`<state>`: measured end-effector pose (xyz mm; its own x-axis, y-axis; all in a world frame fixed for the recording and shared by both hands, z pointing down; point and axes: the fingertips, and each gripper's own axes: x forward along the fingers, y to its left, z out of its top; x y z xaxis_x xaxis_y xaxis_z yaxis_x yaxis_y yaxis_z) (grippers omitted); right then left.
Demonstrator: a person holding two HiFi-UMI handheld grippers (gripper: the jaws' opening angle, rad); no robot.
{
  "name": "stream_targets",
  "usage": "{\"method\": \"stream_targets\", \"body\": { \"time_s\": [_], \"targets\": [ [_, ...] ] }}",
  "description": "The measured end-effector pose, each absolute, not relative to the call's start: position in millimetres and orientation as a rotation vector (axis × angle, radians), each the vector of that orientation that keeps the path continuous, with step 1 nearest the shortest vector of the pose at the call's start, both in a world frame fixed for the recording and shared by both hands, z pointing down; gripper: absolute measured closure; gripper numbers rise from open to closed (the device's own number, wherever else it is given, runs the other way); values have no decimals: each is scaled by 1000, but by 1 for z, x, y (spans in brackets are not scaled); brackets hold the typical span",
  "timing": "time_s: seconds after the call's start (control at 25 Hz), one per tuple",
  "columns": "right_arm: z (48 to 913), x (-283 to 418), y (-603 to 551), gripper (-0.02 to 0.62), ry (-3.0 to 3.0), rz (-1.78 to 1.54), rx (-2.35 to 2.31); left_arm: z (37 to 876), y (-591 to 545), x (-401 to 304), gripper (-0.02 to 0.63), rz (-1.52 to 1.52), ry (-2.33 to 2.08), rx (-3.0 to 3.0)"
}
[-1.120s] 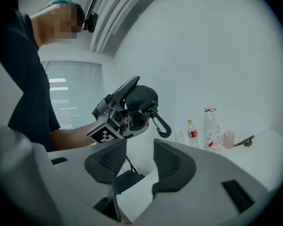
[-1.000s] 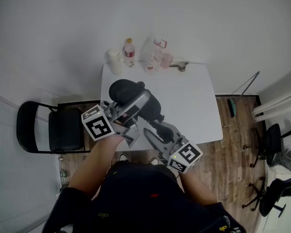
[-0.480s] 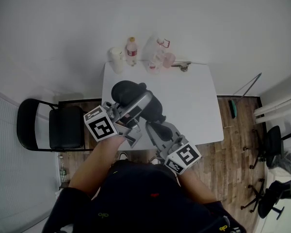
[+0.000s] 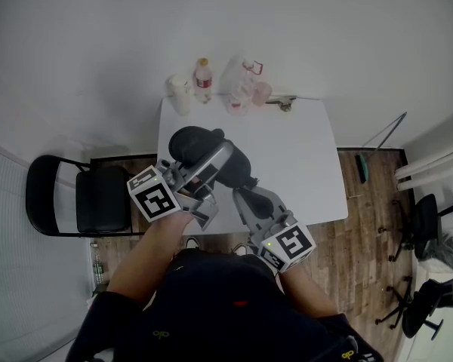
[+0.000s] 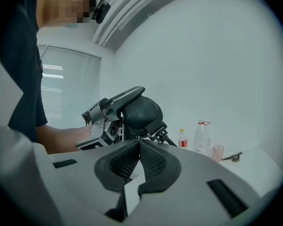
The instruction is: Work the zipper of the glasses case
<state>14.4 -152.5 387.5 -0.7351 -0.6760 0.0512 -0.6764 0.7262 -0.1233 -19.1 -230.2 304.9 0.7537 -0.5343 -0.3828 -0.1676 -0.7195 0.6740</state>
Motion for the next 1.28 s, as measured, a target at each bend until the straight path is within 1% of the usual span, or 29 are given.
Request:
{"method": "stream_targets", "body": {
  "time_s": [0.24, 0.4, 1.28],
  "targets": [
    [389, 29, -148, 575, -2866, 145, 1144, 306, -218, -14, 342, -714, -496, 2338],
    [388, 36, -143, 574, -2820, 45, 1134, 310, -205, -10, 342, -655, -453, 2356],
    [386, 30, -156, 574, -2599, -445, 935, 335, -201, 2, 341, -327, -251, 2374]
  ]
}}
